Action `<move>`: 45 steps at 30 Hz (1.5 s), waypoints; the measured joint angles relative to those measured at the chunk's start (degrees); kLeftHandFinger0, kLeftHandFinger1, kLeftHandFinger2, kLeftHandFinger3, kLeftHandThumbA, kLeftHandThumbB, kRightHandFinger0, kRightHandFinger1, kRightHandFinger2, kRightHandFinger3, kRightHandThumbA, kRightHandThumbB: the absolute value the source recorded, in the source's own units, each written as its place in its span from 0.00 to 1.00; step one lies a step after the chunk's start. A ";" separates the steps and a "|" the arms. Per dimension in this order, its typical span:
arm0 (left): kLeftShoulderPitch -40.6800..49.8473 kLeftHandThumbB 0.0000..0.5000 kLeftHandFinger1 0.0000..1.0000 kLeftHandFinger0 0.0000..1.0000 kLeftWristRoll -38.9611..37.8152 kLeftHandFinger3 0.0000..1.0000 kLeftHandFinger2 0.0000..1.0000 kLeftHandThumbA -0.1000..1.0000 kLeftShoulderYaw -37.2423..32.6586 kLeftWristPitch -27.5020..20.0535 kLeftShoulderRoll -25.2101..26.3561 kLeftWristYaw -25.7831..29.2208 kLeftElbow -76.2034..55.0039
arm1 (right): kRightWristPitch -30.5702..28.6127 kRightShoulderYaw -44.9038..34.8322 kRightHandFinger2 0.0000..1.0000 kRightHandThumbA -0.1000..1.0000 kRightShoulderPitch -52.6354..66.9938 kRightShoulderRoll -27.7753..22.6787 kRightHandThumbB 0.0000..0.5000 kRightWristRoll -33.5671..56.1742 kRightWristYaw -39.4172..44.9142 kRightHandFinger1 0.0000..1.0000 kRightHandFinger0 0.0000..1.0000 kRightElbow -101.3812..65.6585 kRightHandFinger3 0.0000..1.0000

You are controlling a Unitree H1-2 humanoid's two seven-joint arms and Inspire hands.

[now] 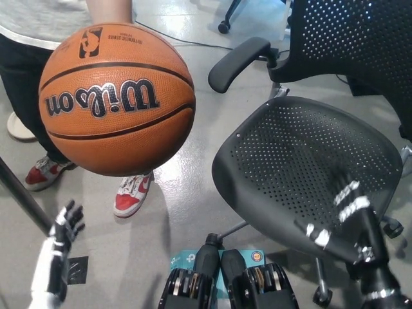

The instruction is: The robot grabs the basketball from a person using both hands and then drops it on the black chair in the front

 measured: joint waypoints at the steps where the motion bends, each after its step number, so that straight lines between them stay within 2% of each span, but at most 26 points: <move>1: -0.18 0.46 1.00 1.00 -0.50 1.00 1.00 1.00 0.60 0.31 0.02 0.02 -1.84 | 0.58 0.01 1.00 1.00 -0.98 0.00 0.79 0.90 0.17 1.00 1.00 -1.32 1.00; 4: -2.22 0.48 1.00 1.00 -2.36 1.00 1.00 1.00 2.73 2.32 0.48 0.09 -8.35 | 3.71 0.10 1.00 1.00 -5.85 -0.07 0.86 4.21 0.85 1.00 1.00 -4.23 1.00; 6: -4.38 0.53 1.00 1.00 -3.41 1.00 1.00 1.00 4.25 3.78 1.07 0.15 -10.84 | 5.87 0.16 1.00 1.00 -9.63 0.02 0.81 6.02 1.12 1.00 1.00 -4.82 1.00; 10: -8.36 0.58 1.00 1.00 -4.85 1.00 1.00 1.00 6.43 7.06 2.50 0.19 -12.82 | 9.70 0.14 1.00 1.00 -15.54 1.40 0.78 9.24 1.40 1.00 1.00 -3.82 1.00; 14: -11.23 0.54 1.00 1.00 -6.10 1.00 1.00 1.00 7.20 10.18 3.41 0.17 -13.11 | 12.35 0.11 1.00 1.00 -19.58 3.74 0.79 11.10 1.52 1.00 1.00 0.18 1.00; 18: -13.31 0.44 1.00 1.00 -6.85 1.00 1.00 1.00 7.41 12.76 3.73 0.17 -13.18 | 13.58 -0.07 1.00 1.00 -23.61 5.39 0.79 12.52 2.31 1.00 1.00 6.36 1.00; 21: -14.89 0.40 1.00 1.00 -7.21 1.00 1.00 1.00 7.41 14.54 3.80 0.17 -13.23 | 13.96 -0.28 1.00 1.00 -26.85 6.29 0.87 12.92 2.82 1.00 1.00 11.03 1.00; 25: -16.75 0.40 1.00 1.00 -7.37 1.00 1.00 1.00 7.31 16.48 4.09 0.17 -13.21 | 14.74 -0.58 1.00 1.00 -30.38 7.79 0.89 12.98 2.99 1.00 1.00 15.79 1.00; 27: -17.50 0.35 1.00 1.00 -7.37 1.00 1.00 1.00 7.15 17.36 4.14 0.16 -13.21 | 15.04 -0.78 1.00 1.00 -31.77 8.49 0.86 13.11 3.20 1.00 1.00 17.76 1.00; 31: -18.65 0.36 1.00 1.00 -7.35 1.00 1.00 1.00 6.63 18.57 4.21 0.11 -13.10 | 15.33 -1.62 1.00 1.00 -33.48 9.97 0.96 13.70 3.84 1.00 1.00 20.80 1.00; 36: -19.40 0.40 1.00 1.00 -7.35 1.00 1.00 1.00 6.10 19.66 4.12 0.01 -12.78 | 15.85 -2.68 1.00 1.00 -34.08 11.58 0.96 14.93 4.96 1.00 1.00 21.81 1.00; 42: -20.11 0.38 1.00 1.00 -7.33 1.00 1.00 1.00 5.35 20.02 3.69 -0.01 -12.13 | 16.82 -2.93 1.00 1.00 -34.57 12.80 0.92 15.92 5.70 1.00 1.00 21.41 1.00; 45: -20.12 0.39 1.00 1.00 -7.33 1.00 1.00 1.00 4.84 20.12 3.12 0.03 -11.95 | 17.45 -3.17 1.00 1.00 -34.56 13.44 0.93 16.76 6.32 1.00 1.00 21.37 1.00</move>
